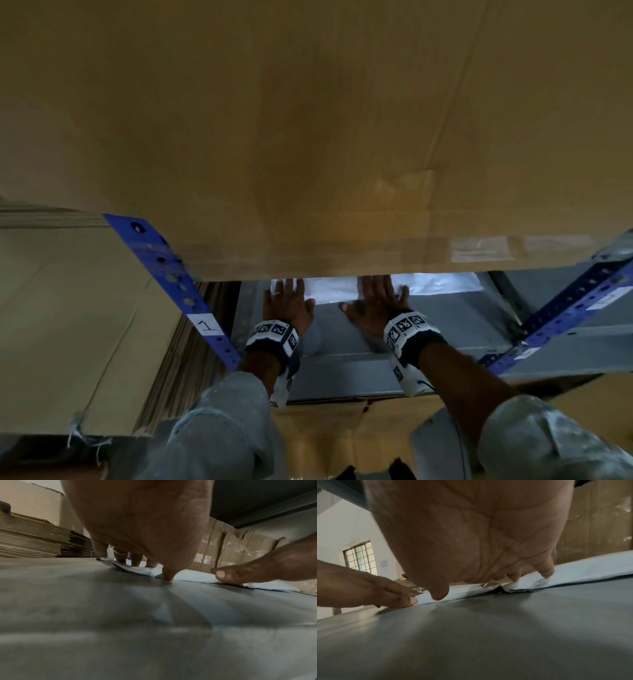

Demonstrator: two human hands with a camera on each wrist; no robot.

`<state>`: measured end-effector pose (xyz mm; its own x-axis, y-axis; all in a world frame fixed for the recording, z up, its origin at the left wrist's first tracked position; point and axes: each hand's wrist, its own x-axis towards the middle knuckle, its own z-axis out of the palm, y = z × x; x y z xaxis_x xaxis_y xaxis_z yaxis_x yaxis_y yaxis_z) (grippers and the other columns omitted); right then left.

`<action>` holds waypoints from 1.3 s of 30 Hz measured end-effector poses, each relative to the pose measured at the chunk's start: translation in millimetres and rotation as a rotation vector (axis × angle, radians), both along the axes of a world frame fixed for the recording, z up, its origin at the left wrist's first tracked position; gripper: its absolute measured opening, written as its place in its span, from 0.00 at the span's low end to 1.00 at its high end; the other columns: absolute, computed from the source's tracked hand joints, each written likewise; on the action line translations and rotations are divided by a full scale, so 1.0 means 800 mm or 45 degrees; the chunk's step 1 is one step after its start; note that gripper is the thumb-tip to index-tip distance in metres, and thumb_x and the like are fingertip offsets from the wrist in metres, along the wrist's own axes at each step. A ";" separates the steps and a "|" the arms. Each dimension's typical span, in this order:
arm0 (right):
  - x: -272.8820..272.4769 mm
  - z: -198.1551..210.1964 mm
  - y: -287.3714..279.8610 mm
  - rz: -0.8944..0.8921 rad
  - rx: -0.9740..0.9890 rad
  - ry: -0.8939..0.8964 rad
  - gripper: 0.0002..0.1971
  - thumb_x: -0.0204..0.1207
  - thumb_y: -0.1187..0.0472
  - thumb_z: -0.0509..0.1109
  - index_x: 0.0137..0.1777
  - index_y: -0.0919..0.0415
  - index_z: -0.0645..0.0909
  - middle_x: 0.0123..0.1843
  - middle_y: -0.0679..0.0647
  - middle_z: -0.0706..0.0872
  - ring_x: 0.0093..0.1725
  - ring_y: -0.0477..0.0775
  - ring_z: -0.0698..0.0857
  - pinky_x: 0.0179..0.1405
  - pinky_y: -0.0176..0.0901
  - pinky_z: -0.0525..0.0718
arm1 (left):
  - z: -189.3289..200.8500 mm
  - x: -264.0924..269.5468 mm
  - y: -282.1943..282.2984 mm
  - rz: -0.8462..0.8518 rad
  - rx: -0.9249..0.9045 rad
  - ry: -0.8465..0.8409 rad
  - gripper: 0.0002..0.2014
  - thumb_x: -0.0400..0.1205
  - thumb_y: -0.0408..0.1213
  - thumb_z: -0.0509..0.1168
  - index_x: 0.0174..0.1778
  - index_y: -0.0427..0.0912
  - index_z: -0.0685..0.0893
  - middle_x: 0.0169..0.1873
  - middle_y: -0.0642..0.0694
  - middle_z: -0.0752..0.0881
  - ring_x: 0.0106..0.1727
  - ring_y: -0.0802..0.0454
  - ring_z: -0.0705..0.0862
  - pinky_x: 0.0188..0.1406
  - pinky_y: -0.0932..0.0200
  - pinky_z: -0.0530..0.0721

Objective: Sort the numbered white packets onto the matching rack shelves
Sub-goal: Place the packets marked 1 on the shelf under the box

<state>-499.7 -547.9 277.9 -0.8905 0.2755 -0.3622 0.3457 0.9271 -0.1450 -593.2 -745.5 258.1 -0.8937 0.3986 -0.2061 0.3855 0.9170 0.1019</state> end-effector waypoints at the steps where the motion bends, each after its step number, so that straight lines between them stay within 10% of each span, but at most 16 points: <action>1: 0.001 -0.001 0.002 -0.026 -0.012 -0.038 0.51 0.78 0.21 0.43 0.90 0.53 0.32 0.91 0.56 0.32 0.90 0.61 0.33 0.83 0.78 0.37 | -0.001 -0.002 0.000 -0.007 -0.008 -0.023 0.33 0.89 0.58 0.46 0.89 0.50 0.50 0.89 0.45 0.50 0.89 0.40 0.49 0.86 0.37 0.49; 16: 0.005 0.001 0.003 -0.049 0.001 -0.099 0.50 0.80 0.23 0.46 0.90 0.53 0.31 0.90 0.54 0.30 0.90 0.60 0.36 0.84 0.77 0.37 | 0.004 -0.008 -0.003 -0.048 -0.029 -0.062 0.34 0.89 0.59 0.44 0.89 0.49 0.47 0.89 0.45 0.45 0.89 0.40 0.46 0.86 0.39 0.48; 28: 0.040 0.008 -0.006 -0.101 0.010 0.116 0.45 0.84 0.27 0.44 0.91 0.54 0.38 0.92 0.49 0.38 0.91 0.53 0.39 0.88 0.65 0.38 | 0.051 0.029 -0.023 -0.138 0.126 0.121 0.35 0.85 0.50 0.58 0.88 0.47 0.56 0.86 0.47 0.62 0.88 0.45 0.54 0.85 0.36 0.54; 33: 0.065 0.023 -0.030 -0.238 -0.073 0.344 0.40 0.85 0.37 0.56 0.91 0.56 0.51 0.90 0.54 0.59 0.89 0.56 0.58 0.87 0.61 0.55 | 0.064 0.049 -0.036 -0.174 0.229 0.150 0.29 0.82 0.50 0.60 0.81 0.50 0.70 0.80 0.47 0.73 0.83 0.46 0.66 0.80 0.40 0.65; 39: 0.136 0.058 -0.050 -0.547 -0.214 0.786 0.12 0.81 0.53 0.68 0.62 0.49 0.85 0.60 0.57 0.90 0.57 0.66 0.88 0.57 0.54 0.86 | 0.091 0.070 -0.046 -0.156 0.424 0.197 0.11 0.80 0.50 0.63 0.56 0.57 0.86 0.58 0.51 0.86 0.59 0.45 0.83 0.57 0.49 0.80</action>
